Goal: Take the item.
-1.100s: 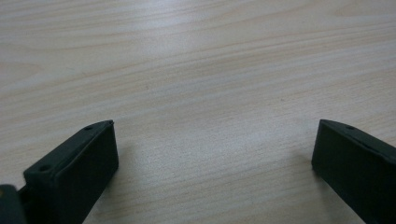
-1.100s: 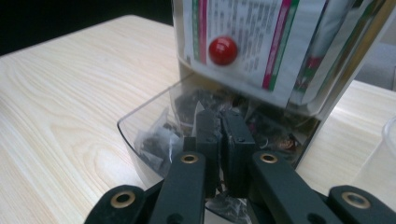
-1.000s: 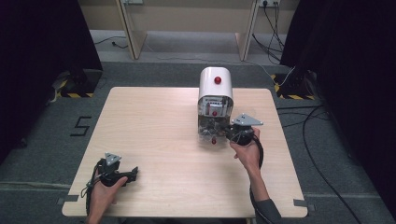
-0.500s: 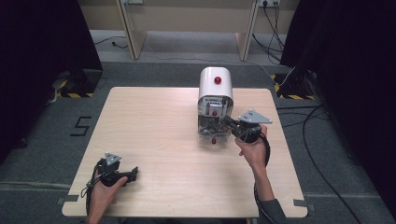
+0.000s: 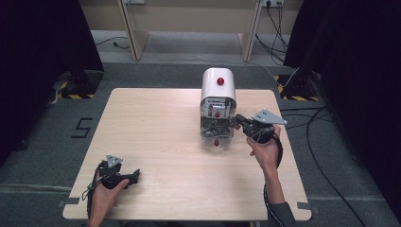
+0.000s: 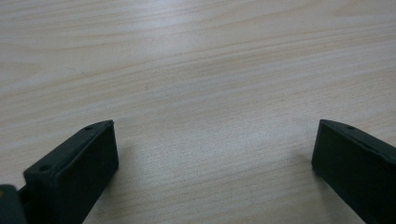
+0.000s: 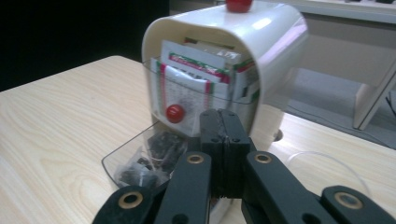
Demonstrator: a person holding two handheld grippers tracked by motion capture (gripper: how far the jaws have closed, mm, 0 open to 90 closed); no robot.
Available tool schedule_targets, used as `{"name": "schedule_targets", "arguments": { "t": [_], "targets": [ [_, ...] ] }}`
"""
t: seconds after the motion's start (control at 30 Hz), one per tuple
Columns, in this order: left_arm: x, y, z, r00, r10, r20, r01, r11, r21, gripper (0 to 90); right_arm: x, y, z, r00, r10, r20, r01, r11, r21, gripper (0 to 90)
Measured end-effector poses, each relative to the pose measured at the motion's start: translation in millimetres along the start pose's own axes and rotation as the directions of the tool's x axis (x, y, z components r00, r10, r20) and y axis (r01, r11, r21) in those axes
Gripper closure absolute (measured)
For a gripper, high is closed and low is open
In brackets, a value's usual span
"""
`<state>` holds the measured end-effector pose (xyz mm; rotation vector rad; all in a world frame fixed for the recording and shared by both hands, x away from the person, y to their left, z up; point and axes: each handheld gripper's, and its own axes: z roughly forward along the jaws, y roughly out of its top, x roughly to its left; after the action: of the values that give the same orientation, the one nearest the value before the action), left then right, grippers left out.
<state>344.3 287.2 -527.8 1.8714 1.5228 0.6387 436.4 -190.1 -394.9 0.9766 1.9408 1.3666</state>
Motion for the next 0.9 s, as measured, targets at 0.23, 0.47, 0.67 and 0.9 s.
{"name": "schedule_targets", "arguments": {
  "t": [0.23, 0.47, 0.67, 0.9],
  "targets": [
    [0.0, 0.0, 0.0, 1.0, 0.0, 0.0, 0.0, 1.0, 0.0, 0.0, -14.3, 2.4, -10.0, 0.9991, 0.002, 0.043, -0.002, 1.0, -0.005, 90.0],
    [0.0, 0.0, 0.0, 1.0, 0.0, 0.0, 0.0, 1.0, 0.0, 0.0, -28.6, 3.8, -14.3, 0.9966, 0.008, 0.081, -0.008, 1.0, 0.002, 90.0],
    [0.0, 0.0, 0.0, 1.0, 0.0, 0.0, 0.0, 1.0, 0.0, 0.0, -38.7, 6.3, -15.0, 0.9945, 0.014, 0.103, -0.015, 1.0, 0.007, 90.0],
    [0.0, 0.0, 0.0, 1.0, 0.0, 0.0, 0.0, 1.0, 0.0, 0.0, -47.5, 10.3, -10.7, 0.9925, 0.02, 0.12, -0.022, 1.0, 0.015, 90.0]
  ]
}}
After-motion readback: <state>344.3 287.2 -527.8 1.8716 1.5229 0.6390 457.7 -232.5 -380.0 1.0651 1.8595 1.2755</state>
